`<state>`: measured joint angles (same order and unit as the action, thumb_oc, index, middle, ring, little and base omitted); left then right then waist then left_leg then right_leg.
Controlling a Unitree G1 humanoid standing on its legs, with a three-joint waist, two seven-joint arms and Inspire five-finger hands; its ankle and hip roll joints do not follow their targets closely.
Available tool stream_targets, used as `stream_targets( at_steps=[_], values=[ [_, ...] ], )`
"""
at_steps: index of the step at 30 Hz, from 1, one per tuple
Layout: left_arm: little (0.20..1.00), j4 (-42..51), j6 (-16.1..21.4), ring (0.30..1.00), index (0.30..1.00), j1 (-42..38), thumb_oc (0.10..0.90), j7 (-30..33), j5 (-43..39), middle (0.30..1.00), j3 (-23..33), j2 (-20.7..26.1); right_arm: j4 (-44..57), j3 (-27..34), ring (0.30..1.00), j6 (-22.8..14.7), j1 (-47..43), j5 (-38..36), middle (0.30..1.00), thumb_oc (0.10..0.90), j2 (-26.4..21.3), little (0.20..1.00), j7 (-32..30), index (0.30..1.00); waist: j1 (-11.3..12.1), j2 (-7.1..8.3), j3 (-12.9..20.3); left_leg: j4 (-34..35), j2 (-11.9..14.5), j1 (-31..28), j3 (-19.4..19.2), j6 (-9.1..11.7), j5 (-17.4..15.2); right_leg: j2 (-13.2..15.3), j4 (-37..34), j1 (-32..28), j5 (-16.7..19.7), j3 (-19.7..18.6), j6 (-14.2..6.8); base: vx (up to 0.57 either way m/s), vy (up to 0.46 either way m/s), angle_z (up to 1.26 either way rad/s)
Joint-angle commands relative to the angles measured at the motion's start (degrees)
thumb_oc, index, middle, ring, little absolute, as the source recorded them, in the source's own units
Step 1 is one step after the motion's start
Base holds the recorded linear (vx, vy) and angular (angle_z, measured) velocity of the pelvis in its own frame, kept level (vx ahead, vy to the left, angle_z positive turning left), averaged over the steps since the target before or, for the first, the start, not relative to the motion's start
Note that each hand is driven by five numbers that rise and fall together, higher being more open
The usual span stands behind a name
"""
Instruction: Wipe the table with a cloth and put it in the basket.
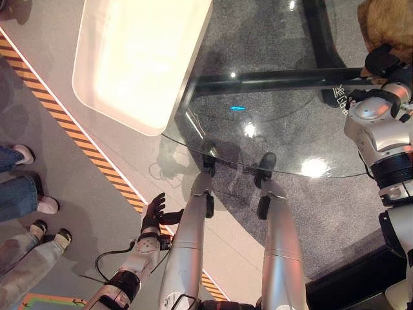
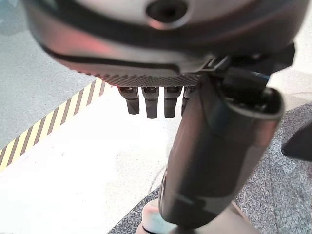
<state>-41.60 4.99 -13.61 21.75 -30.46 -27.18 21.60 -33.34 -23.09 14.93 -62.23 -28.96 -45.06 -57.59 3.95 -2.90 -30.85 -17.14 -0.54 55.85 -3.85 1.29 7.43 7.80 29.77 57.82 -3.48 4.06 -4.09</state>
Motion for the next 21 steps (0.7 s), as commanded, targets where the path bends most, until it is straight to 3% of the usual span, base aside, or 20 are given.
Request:
stream_targets(
  at_steps=[1, 2, 4, 5, 13, 21],
  values=[
    [0.900, -1.28, -1.69, 0.900, 0.900, 5.05, 0.800, 0.39, 0.94, 0.900, 0.01, -1.05, 7.51, -0.84, 0.300, 1.53, -3.50, 7.07, 0.300, 0.100, -6.67, 0.200, 1.58, 0.300, -0.47, -1.34, 1.06, -7.24, -4.26, 0.90, 1.01, -0.93, -9.78, -3.62, -9.51, 0.00, 6.83, 4.94, 0.02, 0.00, 0.002, 0.04],
    [0.900, -1.38, -1.67, 0.900, 0.900, 6.02, 0.800, 0.31, 0.99, 0.900, -0.32, -1.19, 7.56, -1.39, 0.300, 2.28, -2.73, 7.57, 0.300, 0.100, -6.20, 0.200, 2.59, 0.300, -0.18, -1.51, 1.06, -7.62, -4.10, -1.06, 1.43, -0.66, -11.59, -3.97, -8.70, -1.66, 5.07, 4.49, -0.41, 0.00, 0.000, 0.00],
    [0.900, -1.69, -1.33, 0.900, 0.900, 4.80, 0.800, 0.32, 1.20, 0.900, -0.04, -1.42, 8.12, -2.69, 0.300, 4.33, -3.98, 8.63, 0.300, 0.100, -5.55, 0.200, 5.56, 0.300, -0.22, -1.31, 1.06, -7.08, -4.44, 0.94, 1.14, -1.01, -9.61, -3.62, -9.54, 0.04, 6.81, 5.16, 0.08, 0.00, 0.000, 0.00],
    [0.900, -1.99, -1.00, 0.900, 0.900, 5.93, 0.800, 0.11, 1.28, 0.900, -0.50, -1.66, 8.27, -4.13, 0.300, 5.79, -2.98, 8.61, 0.300, 0.100, -4.41, 0.200, 7.56, 0.300, 0.27, -1.56, 1.06, -7.47, -4.15, -1.21, 1.40, -0.71, -11.54, -4.01, -8.64, -1.79, 4.84, 4.76, -0.31, 0.00, 0.000, 0.00],
    [0.900, -3.74, 0.02, 0.900, 0.900, 5.22, 0.800, 0.14, 2.31, 0.900, -0.79, -2.90, 9.67, -8.17, 0.300, 10.06, -1.51, 12.43, 0.300, 0.100, 1.04, 0.200, 19.53, 0.300, 0.76, -1.90, 1.06, -7.47, -4.06, -0.79, 1.03, -0.59, -11.25, -3.48, -8.30, -1.33, 4.79, 5.35, -0.19, 0.01, 0.002, 0.00],
    [0.900, -3.97, 0.79, 0.900, 0.900, 5.07, 0.800, -0.04, 3.47, 0.900, -0.92, -3.60, 16.32, -11.19, 0.300, 6.88, 1.03, 15.26, 0.300, 0.100, 6.03, 0.200, 28.10, 0.300, 0.95, -2.12, 1.06, -8.04, -4.14, -0.09, 0.69, -0.54, -11.19, -3.17, -7.71, -0.66, 4.57, 5.59, -0.18, 0.00, 0.000, 0.00]
  ],
)
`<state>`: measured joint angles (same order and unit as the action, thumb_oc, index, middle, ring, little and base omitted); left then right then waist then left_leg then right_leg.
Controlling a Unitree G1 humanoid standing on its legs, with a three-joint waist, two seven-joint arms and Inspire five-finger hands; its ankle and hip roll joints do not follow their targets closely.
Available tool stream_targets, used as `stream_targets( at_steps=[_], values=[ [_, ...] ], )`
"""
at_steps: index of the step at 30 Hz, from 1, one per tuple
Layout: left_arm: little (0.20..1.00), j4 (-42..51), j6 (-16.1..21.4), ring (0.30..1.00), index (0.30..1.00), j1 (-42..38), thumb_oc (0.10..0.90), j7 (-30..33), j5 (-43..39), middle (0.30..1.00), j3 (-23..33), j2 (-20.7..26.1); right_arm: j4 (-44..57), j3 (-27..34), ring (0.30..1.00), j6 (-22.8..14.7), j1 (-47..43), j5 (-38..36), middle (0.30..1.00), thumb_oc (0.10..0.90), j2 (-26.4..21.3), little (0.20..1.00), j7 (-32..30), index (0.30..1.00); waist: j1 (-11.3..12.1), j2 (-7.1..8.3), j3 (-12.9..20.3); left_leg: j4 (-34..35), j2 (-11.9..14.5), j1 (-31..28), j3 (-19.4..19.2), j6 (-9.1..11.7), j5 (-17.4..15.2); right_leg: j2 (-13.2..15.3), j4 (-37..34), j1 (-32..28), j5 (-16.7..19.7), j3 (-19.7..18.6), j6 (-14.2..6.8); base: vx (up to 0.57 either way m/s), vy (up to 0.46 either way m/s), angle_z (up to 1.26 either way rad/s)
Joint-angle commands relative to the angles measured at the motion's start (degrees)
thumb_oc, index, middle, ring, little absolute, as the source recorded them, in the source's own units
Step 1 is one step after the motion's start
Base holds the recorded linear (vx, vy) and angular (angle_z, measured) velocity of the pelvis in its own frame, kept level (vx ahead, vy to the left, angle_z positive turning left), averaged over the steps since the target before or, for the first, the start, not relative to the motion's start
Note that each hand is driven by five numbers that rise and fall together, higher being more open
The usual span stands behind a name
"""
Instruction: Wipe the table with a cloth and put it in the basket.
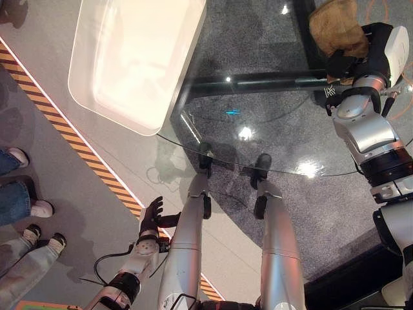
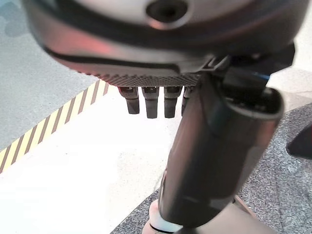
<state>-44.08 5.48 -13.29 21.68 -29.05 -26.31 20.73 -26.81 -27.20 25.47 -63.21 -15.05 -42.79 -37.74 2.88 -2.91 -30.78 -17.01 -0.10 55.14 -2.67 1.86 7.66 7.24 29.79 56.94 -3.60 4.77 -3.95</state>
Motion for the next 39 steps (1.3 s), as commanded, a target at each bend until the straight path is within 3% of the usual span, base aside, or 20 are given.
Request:
stream_targets(
  at_steps=[1, 12, 30, 39],
  values=[
    [0.900, -1.41, 0.30, 0.900, 0.900, 4.75, 0.800, 0.11, 2.16, 0.900, -1.78, -2.84, 10.66, -7.13, 0.300, -3.64, 2.39, 1.68, 0.300, 0.100, 4.35, 0.200, 8.34, 0.300, 2.02, -2.09, 0.99, -8.16, -4.58, 0.63, -0.54, -1.10, -11.40, -2.62, -7.69, 0.25, 4.64, 4.89, -0.30, 0.00, 0.000, 0.00],
    [0.900, -0.98, -0.54, 0.900, 0.900, 4.73, 0.800, 0.91, 3.65, 0.900, -1.27, -4.40, 19.30, -8.55, 0.300, -4.02, 6.07, 6.76, 0.300, 0.100, 12.06, 0.200, 11.71, 0.300, 2.13, -1.92, 0.99, -8.14, -4.52, 0.57, -0.81, -1.09, -11.21, -2.64, -7.53, 0.26, 4.47, 4.80, -0.38, 0.01, 0.004, 0.03],
    [0.900, -1.84, -1.34, 0.900, 0.900, 3.33, 0.800, 1.30, 4.26, 0.900, -1.63, -4.88, 18.61, -10.71, 0.300, -3.85, 8.76, 7.18, 0.300, 0.100, 13.85, 0.200, 12.86, 0.300, 1.98, -1.73, 0.99, -8.89, -4.31, 0.65, -0.92, -1.06, -11.26, -2.00, -7.02, 0.59, 5.17, 4.99, -0.72, 0.00, -0.005, 0.02],
    [0.900, -1.70, -0.25, 0.900, 0.900, 3.74, 0.800, 1.32, 4.25, 0.900, -1.31, -4.66, 20.73, -11.70, 0.300, -4.54, 9.40, 7.44, 0.300, 0.100, 13.37, 0.200, 17.54, 0.300, 1.70, -1.69, 0.99, -8.82, -4.07, -0.32, -1.23, -0.93, -11.26, -2.04, -6.94, -0.10, 5.07, 5.00, -0.60, 0.00, 0.000, 0.00]
  ],
)
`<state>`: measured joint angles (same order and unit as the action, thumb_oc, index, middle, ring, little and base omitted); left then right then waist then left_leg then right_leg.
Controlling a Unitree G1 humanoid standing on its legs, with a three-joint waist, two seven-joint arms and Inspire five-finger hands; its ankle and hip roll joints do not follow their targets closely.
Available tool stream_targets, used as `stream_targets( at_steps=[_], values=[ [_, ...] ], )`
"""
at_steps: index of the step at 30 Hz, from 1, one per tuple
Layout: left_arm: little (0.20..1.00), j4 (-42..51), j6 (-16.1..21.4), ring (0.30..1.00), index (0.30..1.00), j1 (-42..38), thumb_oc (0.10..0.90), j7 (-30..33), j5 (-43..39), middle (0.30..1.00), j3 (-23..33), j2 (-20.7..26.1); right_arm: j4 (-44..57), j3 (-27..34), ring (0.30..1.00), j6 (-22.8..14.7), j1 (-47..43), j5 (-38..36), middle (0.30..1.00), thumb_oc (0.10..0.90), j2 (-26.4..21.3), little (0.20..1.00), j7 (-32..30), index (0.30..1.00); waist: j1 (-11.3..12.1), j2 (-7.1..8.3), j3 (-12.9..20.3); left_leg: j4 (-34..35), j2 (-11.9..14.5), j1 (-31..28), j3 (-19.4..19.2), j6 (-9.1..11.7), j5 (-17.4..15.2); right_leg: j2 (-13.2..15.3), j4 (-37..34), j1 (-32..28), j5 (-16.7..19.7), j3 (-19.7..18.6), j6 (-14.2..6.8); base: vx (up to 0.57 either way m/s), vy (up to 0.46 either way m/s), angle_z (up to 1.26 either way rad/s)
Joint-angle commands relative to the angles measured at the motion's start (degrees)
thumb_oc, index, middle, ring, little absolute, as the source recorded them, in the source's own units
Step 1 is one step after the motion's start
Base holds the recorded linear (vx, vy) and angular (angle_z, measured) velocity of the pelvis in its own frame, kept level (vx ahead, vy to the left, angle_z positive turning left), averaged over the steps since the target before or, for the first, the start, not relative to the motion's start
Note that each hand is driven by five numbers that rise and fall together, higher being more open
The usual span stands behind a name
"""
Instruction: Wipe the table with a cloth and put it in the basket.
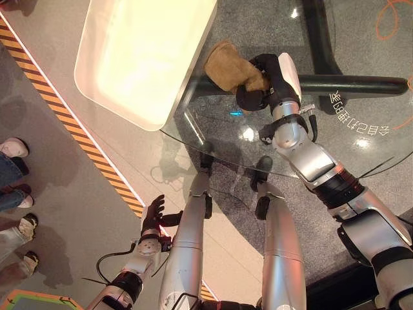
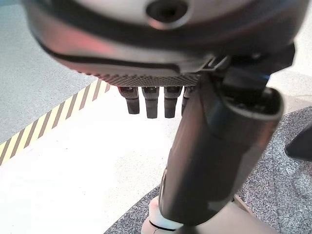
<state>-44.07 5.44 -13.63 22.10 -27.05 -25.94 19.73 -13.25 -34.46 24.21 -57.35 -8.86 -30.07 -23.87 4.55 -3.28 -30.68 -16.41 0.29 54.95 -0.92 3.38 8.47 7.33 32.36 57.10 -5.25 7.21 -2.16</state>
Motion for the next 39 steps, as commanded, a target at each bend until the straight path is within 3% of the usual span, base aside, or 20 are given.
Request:
stream_targets(
  at_steps=[1, 9, 20, 30, 31, 36, 39],
  values=[
    [0.900, -1.51, -0.31, 0.900, 0.900, 3.92, 0.800, 0.94, 2.06, 0.900, -1.66, -3.58, 7.52, -4.64, 0.300, -3.31, 3.75, 1.19, 0.300, 0.100, 0.61, 0.200, 3.84, 0.300, -0.05, -1.29, 0.88, -9.36, -4.42, -0.32, -3.03, -2.46, -12.02, -2.19, -9.45, -0.40, 6.68, 2.56, -2.37, 0.00, 0.000, 0.00],
    [0.900, -0.40, 2.81, 0.900, 0.900, 3.87, 0.800, 0.27, -1.18, 0.900, -0.67, -3.28, 9.16, -3.80, 0.300, -4.35, 5.26, -1.42, 0.300, 0.100, -0.60, 0.200, 1.26, 0.300, -0.57, -0.85, 0.88, -8.72, -4.01, -2.92, -3.41, -2.42, -12.08, -2.42, -9.85, -2.93, 6.29, 2.42, -2.20, 0.00, 0.000, 0.00],
    [0.900, 10.24, 7.27, 0.900, 0.900, 5.60, 0.800, -2.00, -8.47, 0.900, 1.79, -0.82, 13.50, 1.54, 0.300, -4.87, 10.22, -3.01, 0.300, 0.100, -3.69, 0.200, 1.44, 0.300, -1.40, -0.37, 0.88, -7.67, -3.74, -7.30, -3.50, -2.48, -12.08, -2.80, -10.01, -7.12, 5.68, 2.53, -1.88, -0.01, -0.013, -0.01],
    [0.900, 25.02, 6.35, 0.900, 0.900, 8.78, 0.800, -5.32, -15.97, 0.900, 1.70, 1.76, 18.72, 6.93, 0.300, -7.87, 18.17, -3.58, 0.300, 0.100, -5.80, 0.200, 1.05, 0.300, -2.28, -0.52, 0.88, -6.15, -3.94, -11.38, -3.66, -2.92, -11.99, -3.20, -10.63, -11.34, 5.07, 2.64, -1.58, -0.03, -0.011, -0.04],
    [0.900, 26.79, 6.09, 0.900, 0.900, 8.03, 0.800, -4.72, -16.63, 0.900, 2.04, 2.27, 19.57, 7.77, 0.300, -8.16, 17.97, -3.65, 0.300, 0.100, -6.19, 0.200, 1.15, 0.300, -2.58, -0.36, 0.88, -5.62, -4.09, -9.75, -4.01, -3.23, -10.04, -3.02, -11.47, -9.96, 6.88, 2.96, -1.10, -0.08, -0.016, -0.03],
    [0.900, 32.85, 5.57, 0.900, 0.900, 9.84, 0.800, -5.73, -20.67, 0.900, 3.07, 3.47, 22.80, 9.96, 0.300, -9.65, 21.44, -4.00, 0.300, 0.100, -6.91, 0.200, 0.94, 0.300, -2.78, -0.12, 0.88, -5.24, -4.05, -11.30, -4.13, -3.41, -10.21, -3.07, -11.80, -11.70, 6.56, 3.02, -1.12, -0.02, -0.002, 0.00],
    [0.900, 38.32, 3.73, 0.900, 0.900, 11.11, 0.800, -7.08, -23.43, 0.900, 3.55, 4.38, 25.26, 12.14, 0.300, -11.70, 25.17, -5.18, 0.300, 0.100, -6.98, 0.200, 1.23, 0.300, -3.04, 0.21, 0.88, -5.05, -3.98, -12.68, -4.22, -3.65, -10.43, -3.12, -11.91, -13.13, 6.43, 3.06, -1.15, 0.00, 0.000, 0.00]
  ],
)
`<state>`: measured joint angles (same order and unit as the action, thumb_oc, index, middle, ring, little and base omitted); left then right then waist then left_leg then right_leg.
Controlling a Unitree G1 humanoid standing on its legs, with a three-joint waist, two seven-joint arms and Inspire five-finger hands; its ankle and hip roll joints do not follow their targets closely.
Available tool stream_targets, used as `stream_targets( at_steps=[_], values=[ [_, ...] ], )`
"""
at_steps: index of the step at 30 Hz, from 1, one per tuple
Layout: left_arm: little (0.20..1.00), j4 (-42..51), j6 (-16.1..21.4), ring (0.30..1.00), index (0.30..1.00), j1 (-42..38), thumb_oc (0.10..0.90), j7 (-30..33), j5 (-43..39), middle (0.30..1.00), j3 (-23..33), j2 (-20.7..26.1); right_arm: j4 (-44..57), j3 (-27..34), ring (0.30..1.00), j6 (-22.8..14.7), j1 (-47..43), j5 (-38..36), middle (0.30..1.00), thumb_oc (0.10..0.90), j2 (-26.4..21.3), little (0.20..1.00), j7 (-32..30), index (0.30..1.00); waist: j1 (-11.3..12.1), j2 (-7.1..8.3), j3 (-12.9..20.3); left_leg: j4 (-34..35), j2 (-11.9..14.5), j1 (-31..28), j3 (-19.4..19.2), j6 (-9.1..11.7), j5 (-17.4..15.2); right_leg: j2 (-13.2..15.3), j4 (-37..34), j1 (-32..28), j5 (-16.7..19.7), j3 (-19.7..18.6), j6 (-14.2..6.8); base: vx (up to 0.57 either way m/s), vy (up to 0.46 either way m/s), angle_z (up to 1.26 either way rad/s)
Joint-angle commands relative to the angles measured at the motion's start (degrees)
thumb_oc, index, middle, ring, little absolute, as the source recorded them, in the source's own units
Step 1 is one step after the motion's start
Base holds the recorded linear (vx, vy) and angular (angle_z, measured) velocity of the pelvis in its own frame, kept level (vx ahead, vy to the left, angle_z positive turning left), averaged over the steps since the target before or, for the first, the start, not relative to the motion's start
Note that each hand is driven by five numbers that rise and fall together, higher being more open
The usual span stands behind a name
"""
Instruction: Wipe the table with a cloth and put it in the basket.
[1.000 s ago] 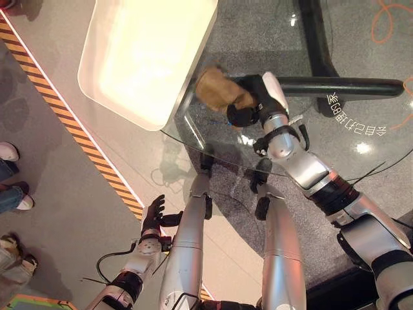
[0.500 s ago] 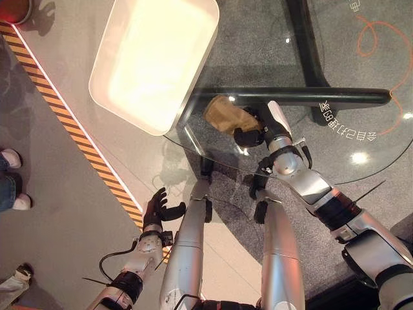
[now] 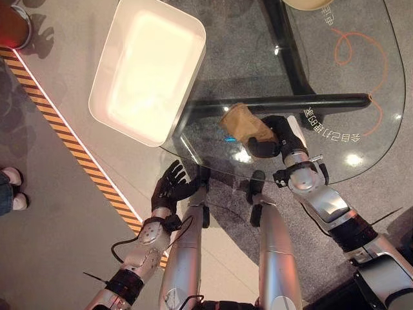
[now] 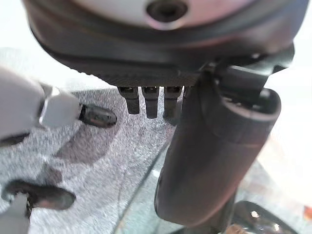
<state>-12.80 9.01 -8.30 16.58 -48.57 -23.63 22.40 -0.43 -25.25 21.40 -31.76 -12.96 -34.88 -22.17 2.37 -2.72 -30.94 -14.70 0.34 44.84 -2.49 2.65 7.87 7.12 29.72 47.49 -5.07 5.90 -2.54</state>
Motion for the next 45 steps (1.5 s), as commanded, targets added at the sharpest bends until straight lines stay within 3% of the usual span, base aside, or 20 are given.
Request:
stream_targets(
  at_steps=[1, 5, 16, 22, 24, 25, 30, 31, 32, 33, 34, 38, 39, 40, 41, 42, 43, 44, 45],
  values=[
    [0.900, 7.93, -0.08, 0.900, 0.900, 6.11, 0.800, -2.05, -2.66, 0.900, 1.29, 1.95, 12.97, 3.44, 0.300, -9.59, 0.52, -1.59, 0.300, 0.100, -2.27, 0.200, -0.28, 0.300, -0.93, -0.25, 1.15, -6.71, -4.01, -2.87, -2.72, -2.98, -9.87, -2.96, -9.35, -3.88, 6.20, 4.35, -0.77, 0.00, 0.000, 0.00],
    [0.900, 10.75, -1.27, 0.900, 0.900, 7.33, 0.800, -5.50, -6.34, 0.900, 1.42, 2.56, 14.97, 5.16, 0.300, -12.61, 3.57, -3.99, 0.300, 0.100, -2.64, 0.200, 0.13, 0.300, -1.23, 0.13, 1.15, -6.57, -3.88, -3.84, -2.92, -3.16, -10.01, -3.10, -9.51, -5.04, 6.05, 4.27, -0.81, 0.00, 0.000, 0.00],
    [0.900, 15.93, -2.62, 0.900, 0.900, 10.79, 0.800, -23.05, -25.73, 0.900, 2.22, 2.42, 18.38, 9.77, 0.300, -20.07, 10.49, -7.73, 0.300, 0.100, -3.13, 0.200, 1.24, 0.300, -2.43, 0.99, 1.15, -7.04, -3.37, -4.96, -4.26, -3.64, -10.88, -3.25, -9.99, -6.45, 6.13, 3.64, -0.98, 0.00, 0.006, -0.02],
    [0.900, 18.47, -0.20, 0.900, 0.900, 12.03, 0.800, -32.13, -31.81, 0.900, 3.04, 1.75, 20.50, 10.63, 0.300, -23.62, 14.06, -8.78, 0.300, 0.100, -2.64, 0.200, 5.66, 0.300, -3.23, 1.84, 1.15, -7.47, -3.15, -5.00, -5.11, -3.95, -11.33, -3.70, -10.19, -6.58, 6.33, 2.74, -0.96, 0.01, 0.016, -0.08],
    [0.900, 18.49, -0.01, 0.900, 0.900, 11.97, 0.800, -32.39, -31.85, 0.900, 3.04, 1.74, 20.64, 10.56, 0.300, -23.70, 14.09, -8.86, 0.300, 0.100, -2.62, 0.200, 5.88, 0.300, -3.25, 1.89, 1.15, -7.48, -3.14, -4.97, -5.15, -3.96, -11.32, -3.71, -10.20, -6.57, 6.35, 2.72, -0.96, 0.04, 0.012, -0.04],
    [0.900, 18.89, 1.83, 0.900, 0.900, 11.94, 0.800, -33.34, -32.33, 0.900, 2.79, 1.65, 21.31, 9.53, 0.300, -24.56, 14.84, -10.26, 0.300, 0.100, -2.41, 0.200, 8.44, 0.300, -3.28, 2.05, 1.15, -8.14, -2.96, -6.46, -4.96, -3.72, -13.23, -4.02, -9.47, -8.01, 4.65, 2.42, -1.37, 0.08, 0.019, -0.01],
    [0.900, 19.24, 3.45, 0.900, 0.900, 9.29, 0.800, -32.74, -31.79, 0.900, 3.00, 1.86, 21.22, 7.99, 0.300, -26.33, 13.92, -14.23, 0.300, 0.100, -1.94, 0.200, 12.13, 0.300, -3.44, 2.56, 1.15, -8.86, -2.92, -5.55, -4.87, -3.70, -13.34, -4.21, -9.05, -7.30, 4.62, 2.23, -1.36, 0.02, 0.005, -0.05],
    [0.900, 19.51, 3.42, 0.900, 0.900, 8.59, 0.800, -32.88, -32.16, 0.900, 3.34, 2.08, 21.45, 7.64, 0.300, -27.40, 13.60, -16.10, 0.300, 0.100, -1.99, 0.200, 14.47, 0.300, -3.41, 2.69, 1.15, -8.95, -2.88, -5.37, -4.78, -3.71, -13.28, -4.27, -8.98, -7.20, 4.65, 2.20, -1.39, -0.06, -0.015, -0.02],
    [0.900, 19.51, 3.45, 0.900, 0.900, 7.41, 0.800, -32.83, -32.17, 0.900, 3.70, 2.02, 21.71, 7.78, 0.300, -27.55, 12.58, -16.59, 0.300, 0.100, -2.09, 0.200, 14.95, 0.300, -3.60, 2.94, 1.15, -8.41, -3.00, -3.48, -5.18, -3.97, -11.24, -4.09, -9.71, -5.44, 6.49, 2.36, -0.97, 0.00, 0.000, 0.00],
    [0.900, 19.58, 3.35, 0.900, 0.900, 7.90, 0.800, -32.88, -32.38, 0.900, 3.61, 1.98, 22.00, 7.23, 0.300, -28.23, 13.33, -17.65, 0.300, 0.100, -1.80, 0.200, 16.44, 0.300, -3.44, 2.86, 1.15, -8.94, -2.90, -5.19, -4.75, -3.68, -13.15, -4.27, -9.03, -7.10, 4.71, 2.22, -1.41, -0.06, -0.020, -0.01],
    [0.900, 19.68, 3.26, 0.900, 0.900, 6.74, 0.800, -32.88, -32.47, 0.900, 4.01, 2.00, 22.17, 7.41, 0.300, -28.60, 12.49, -18.19, 0.300, 0.100, -1.75, 0.200, 17.19, 0.300, -3.60, 3.12, 1.15, -8.45, -3.02, -3.44, -5.18, -3.94, -11.23, -4.09, -9.79, -5.52, 6.50, 2.39, -1.01, 0.00, 0.000, 0.00],
    [0.900, 20.28, 2.64, 0.900, 0.900, 5.71, 0.800, -32.28, -31.67, 0.900, 4.31, 2.05, 23.55, 6.60, 0.300, -29.15, 12.03, -20.30, 0.300, 0.100, -1.30, 0.200, 20.50, 0.300, -3.65, 3.32, 1.15, -8.91, -3.10, -2.81, -5.11, -3.87, -11.18, -4.13, -9.63, -4.99, 6.78, 2.35, -0.97, 0.01, -0.006, 0.00],
    [0.900, 20.47, 2.51, 0.900, 0.900, 6.38, 0.800, -31.88, -31.34, 0.900, 4.00, 2.00, 23.81, 6.05, 0.300, -29.18, 12.84, -20.42, 0.300, 0.100, -1.08, 0.200, 21.17, 0.300, -3.52, 3.16, 1.15, -9.52, -2.97, -4.40, -4.69, -3.58, -13.12, -4.32, -8.85, -6.47, 5.00, 2.18, -1.37, 0.00, 0.000, 0.00],
    [0.900, 20.54, 2.29, 0.900, 0.900, 4.99, 0.800, -31.39, -30.92, 0.900, 4.19, 1.83, 24.05, 5.83, 0.300, -29.20, 11.86, -20.02, 0.300, 0.100, -0.91, 0.200, 22.01, 0.300, -3.76, 3.35, 1.15, -9.19, -3.13, -2.36, -5.12, -3.84, -11.18, -4.17, -9.39, -4.51, 6.79, 2.24, -0.93, 0.08, 0.017, -0.01],
    [0.900, 20.52, 2.15, 0.900, 0.900, 5.74, 0.800, -31.20, -30.77, 0.900, 3.85, 1.75, 24.09, 5.35, 0.300, -29.11, 12.62, -19.92, 0.300, 0.100, -0.71, 0.200, 22.43, 0.300, -3.61, 3.16, 1.15, -9.76, -3.01, -4.02, -4.72, -3.58, -13.11, -4.39, -8.62, -6.02, 5.01, 2.06, -1.32, -0.06, -0.001, -0.02],
    [0.900, 20.75, 1.80, 0.900, 0.900, 4.37, 0.800, -30.35, -30.49, 0.900, 4.04, 1.69, 24.44, 5.12, 0.300, -28.96, 11.65, -19.50, 0.300, 0.100, -0.58, 0.200, 22.93, 0.300, -3.80, 3.35, 1.15, -9.30, -3.16, -2.00, -5.10, -3.81, -11.11, -4.18, -9.27, -4.11, 6.82, 2.17, -0.94, 0.00, 0.000, 0.00],
    [0.900, 20.75, 1.56, 0.900, 0.900, 4.10, 0.800, -30.03, -30.72, 0.900, 3.96, 1.55, 24.58, 4.73, 0.300, -28.94, 11.59, -19.12, 0.300, 0.100, -0.43, 0.200, 23.37, 0.300, -3.84, 3.39, 1.15, -9.38, -3.14, -1.77, -5.07, -3.77, -11.08, -4.17, -9.19, -3.89, 6.85, 2.14, -0.94, 0.00, 0.000, 0.00],
    [0.900, 20.69, 1.42, 0.900, 0.900, 4.95, 0.800, -30.00, -30.84, 0.900, 3.64, 1.44, 24.58, 4.25, 0.300, -28.95, 12.43, -18.94, 0.300, 0.100, -0.28, 0.200, 23.60, 0.300, -3.68, 3.23, 1.15, -9.94, -3.01, -3.44, -4.66, -3.49, -13.02, -4.37, -8.44, -5.44, 5.06, 1.99, -1.34, 0.00, 0.000, 0.00],
    [0.900, 20.73, 1.13, 0.900, 0.900, 3.90, 0.800, -29.70, -30.90, 0.900, 3.88, 1.38, 24.77, 4.19, 0.300, -28.75, 11.51, -18.55, 0.300, 0.100, -0.31, 0.200, 23.76, 0.300, -3.86, 3.45, 1.15, -9.47, -3.19, -1.57, -5.01, -3.71, -11.07, -4.17, -9.13, -3.72, 6.83, 2.12, -0.93, 0.07, 0.011, -0.01]
  ],
)
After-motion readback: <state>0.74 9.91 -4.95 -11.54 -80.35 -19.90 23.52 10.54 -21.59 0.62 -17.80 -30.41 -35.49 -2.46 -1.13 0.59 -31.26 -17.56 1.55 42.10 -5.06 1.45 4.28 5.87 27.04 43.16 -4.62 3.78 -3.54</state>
